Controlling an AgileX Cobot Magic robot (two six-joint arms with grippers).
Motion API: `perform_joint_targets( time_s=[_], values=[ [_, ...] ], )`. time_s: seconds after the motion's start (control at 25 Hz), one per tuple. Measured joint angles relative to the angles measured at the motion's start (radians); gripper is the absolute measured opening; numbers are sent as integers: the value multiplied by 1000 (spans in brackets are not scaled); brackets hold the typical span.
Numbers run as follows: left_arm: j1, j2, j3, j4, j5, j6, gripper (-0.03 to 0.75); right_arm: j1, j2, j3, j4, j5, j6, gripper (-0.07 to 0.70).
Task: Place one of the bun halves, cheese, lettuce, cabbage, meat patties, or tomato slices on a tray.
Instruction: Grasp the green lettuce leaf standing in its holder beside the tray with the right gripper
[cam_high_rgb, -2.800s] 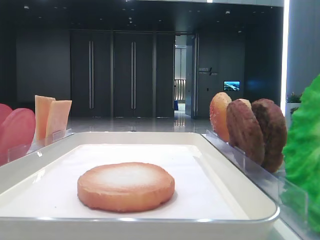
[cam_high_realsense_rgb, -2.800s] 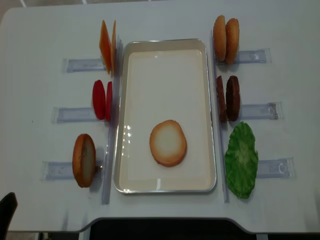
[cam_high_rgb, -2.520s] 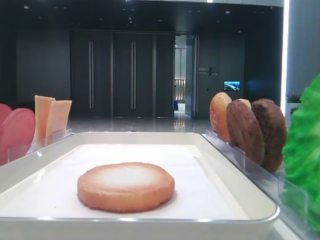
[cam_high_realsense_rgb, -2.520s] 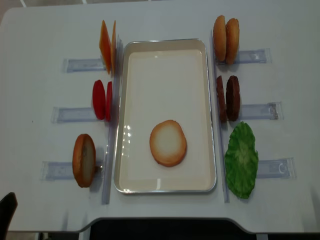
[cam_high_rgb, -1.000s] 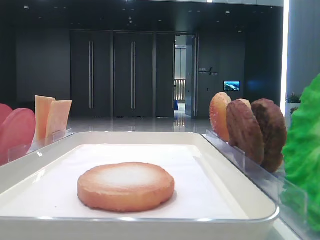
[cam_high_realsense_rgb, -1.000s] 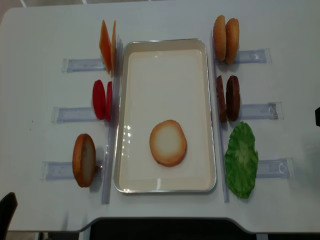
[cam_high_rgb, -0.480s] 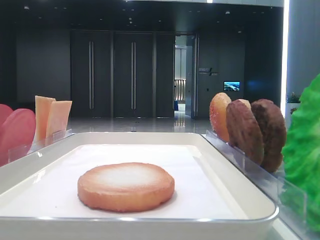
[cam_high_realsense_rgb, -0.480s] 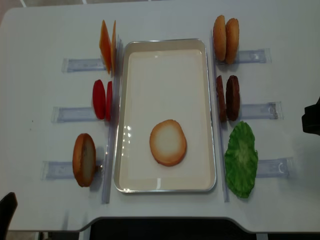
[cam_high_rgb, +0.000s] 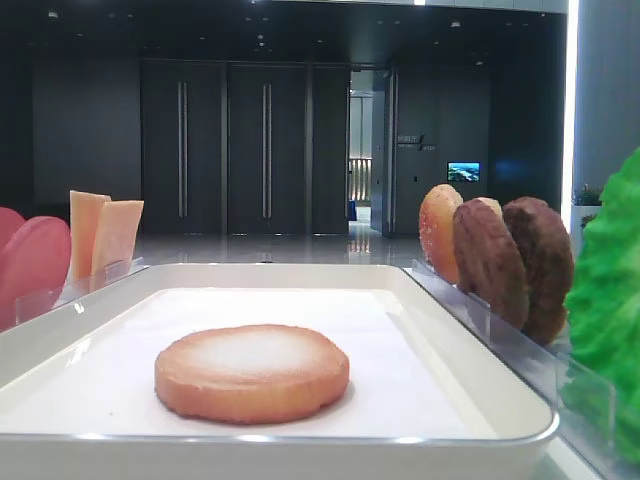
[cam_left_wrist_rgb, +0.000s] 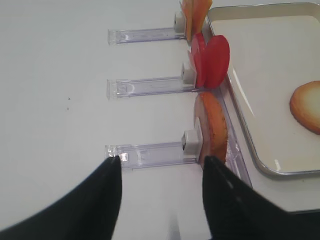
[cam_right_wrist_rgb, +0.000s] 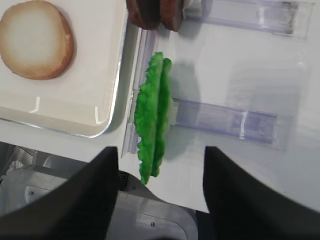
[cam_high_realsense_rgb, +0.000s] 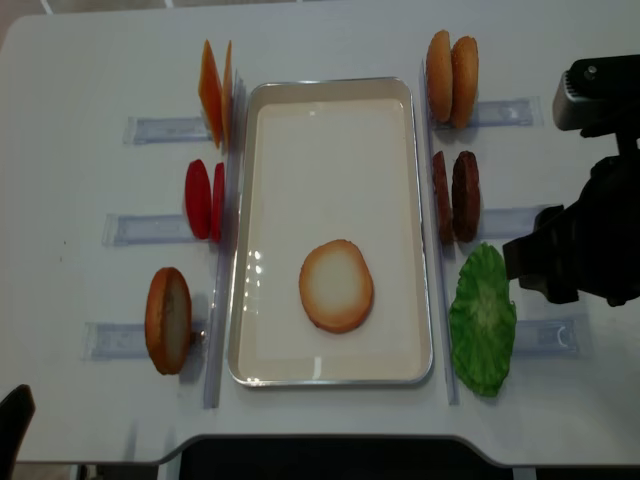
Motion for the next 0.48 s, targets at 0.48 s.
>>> perform_joint_targets(
  time_s=[0.48],
  values=[
    [0, 0, 0, 0, -1, 0, 398, 74, 137, 0, -11, -89, 60, 367]
  ],
)
